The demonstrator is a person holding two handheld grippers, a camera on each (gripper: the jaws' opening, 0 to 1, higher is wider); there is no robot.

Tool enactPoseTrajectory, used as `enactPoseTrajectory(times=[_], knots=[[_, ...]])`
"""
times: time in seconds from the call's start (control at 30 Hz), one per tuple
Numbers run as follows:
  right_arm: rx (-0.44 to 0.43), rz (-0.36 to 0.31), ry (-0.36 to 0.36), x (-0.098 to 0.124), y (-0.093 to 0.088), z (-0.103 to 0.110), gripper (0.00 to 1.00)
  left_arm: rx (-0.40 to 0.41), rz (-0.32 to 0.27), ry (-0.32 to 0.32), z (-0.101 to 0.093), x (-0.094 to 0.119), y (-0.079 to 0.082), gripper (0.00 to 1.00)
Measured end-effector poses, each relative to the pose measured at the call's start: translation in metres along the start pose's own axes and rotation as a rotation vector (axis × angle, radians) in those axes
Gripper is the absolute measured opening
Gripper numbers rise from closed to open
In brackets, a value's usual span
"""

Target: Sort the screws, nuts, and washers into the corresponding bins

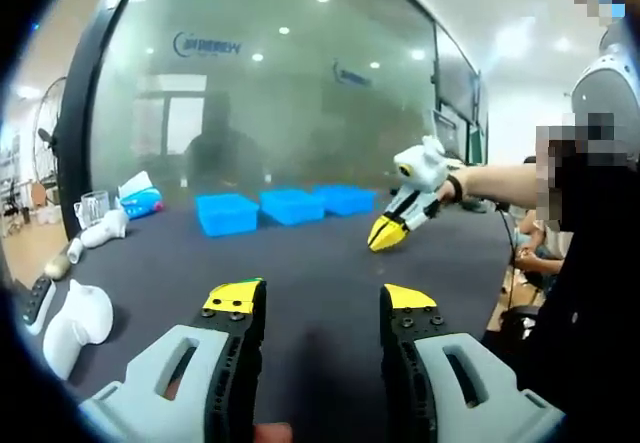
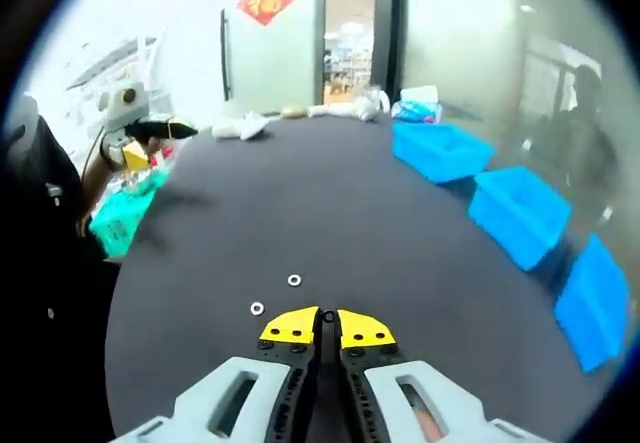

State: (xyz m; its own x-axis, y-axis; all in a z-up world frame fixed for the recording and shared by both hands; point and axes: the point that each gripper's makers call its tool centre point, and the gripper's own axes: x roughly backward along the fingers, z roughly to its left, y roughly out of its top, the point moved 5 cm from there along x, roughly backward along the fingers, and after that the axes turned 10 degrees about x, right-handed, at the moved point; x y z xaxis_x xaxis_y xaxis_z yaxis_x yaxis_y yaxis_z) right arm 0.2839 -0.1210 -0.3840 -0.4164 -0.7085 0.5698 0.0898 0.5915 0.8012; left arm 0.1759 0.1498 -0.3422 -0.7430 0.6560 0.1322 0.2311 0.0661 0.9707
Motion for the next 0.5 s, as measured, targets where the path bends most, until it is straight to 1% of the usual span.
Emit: enactPoseTrajectory(times=[0.17,0.27,0.33,0.47,0.5], knots=[[-0.033,-0.088,-0.097,0.023,-0.001,0.0,0.03,-0.002,-0.005,-0.001,0.0,-0.001,0.002,0.45],[-0.058,-0.146,-0.17,0.039,-0.003,0.002,0.03,-0.004,-0.008,-0.001,-0.001,-0.001,0.003,0.45],[-0.056,-0.174,-0.238,0.052,-0.007,0.005,0.03,-0.004,-0.012,-0.003,-0.001,-0.001,0.004,0.45],[-0.053,-0.224,-0.348,0.076,-0.009,0.012,0.03,-0.005,-0.02,-0.001,-0.001,-0.001,0.006,0.45],[-0.066,-0.24,-0.369,0.081,-0.009,0.015,0.03,-0.005,-0.022,0.001,-0.001,-0.001,0.007,0.45]])
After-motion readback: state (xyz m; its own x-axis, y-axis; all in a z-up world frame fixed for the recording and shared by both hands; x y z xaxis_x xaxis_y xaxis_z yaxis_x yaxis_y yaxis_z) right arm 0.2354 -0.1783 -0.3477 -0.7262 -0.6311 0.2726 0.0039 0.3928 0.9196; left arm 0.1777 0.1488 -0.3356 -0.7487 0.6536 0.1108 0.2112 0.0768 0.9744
